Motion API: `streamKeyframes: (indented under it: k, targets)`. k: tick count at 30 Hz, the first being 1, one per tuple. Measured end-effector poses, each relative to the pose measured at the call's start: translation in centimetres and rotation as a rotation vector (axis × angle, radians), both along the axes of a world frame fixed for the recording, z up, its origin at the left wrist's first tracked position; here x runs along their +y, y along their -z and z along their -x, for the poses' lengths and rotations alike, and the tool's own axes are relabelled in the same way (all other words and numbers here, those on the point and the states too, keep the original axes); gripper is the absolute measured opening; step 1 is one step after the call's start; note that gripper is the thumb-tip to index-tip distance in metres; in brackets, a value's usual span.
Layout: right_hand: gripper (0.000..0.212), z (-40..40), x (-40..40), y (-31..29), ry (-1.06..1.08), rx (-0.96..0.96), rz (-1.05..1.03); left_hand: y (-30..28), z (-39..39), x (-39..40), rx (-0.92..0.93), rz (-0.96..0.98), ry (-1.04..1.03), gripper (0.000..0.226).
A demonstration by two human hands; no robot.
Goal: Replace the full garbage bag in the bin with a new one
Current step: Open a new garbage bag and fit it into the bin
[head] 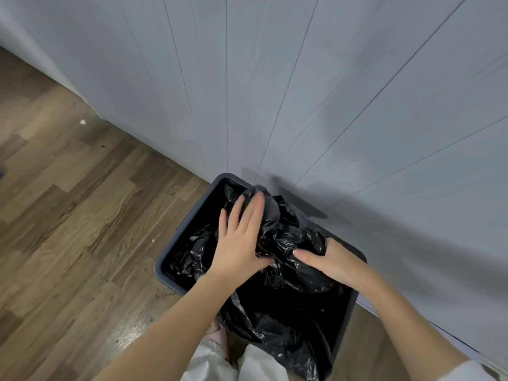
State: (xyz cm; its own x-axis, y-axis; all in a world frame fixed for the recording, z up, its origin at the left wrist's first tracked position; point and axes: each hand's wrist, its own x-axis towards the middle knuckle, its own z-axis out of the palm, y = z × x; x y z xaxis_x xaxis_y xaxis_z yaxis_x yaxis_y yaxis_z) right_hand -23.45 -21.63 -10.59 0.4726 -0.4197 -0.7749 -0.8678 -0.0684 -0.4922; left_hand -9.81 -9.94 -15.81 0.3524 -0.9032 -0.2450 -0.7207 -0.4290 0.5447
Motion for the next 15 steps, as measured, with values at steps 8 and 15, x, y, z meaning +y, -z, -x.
streamKeyframes:
  k: [8,15]
  targets:
    - [0.021,2.1,-3.7,-0.7,0.121,0.048,0.788,-1.7,-4.9,-0.7,-0.113,-0.286,-0.204,0.072]
    - [0.032,1.9,-3.0,-0.2,0.389,-0.032,0.596,-4.0,-6.2,0.4,0.72,-0.615,0.139,0.098]
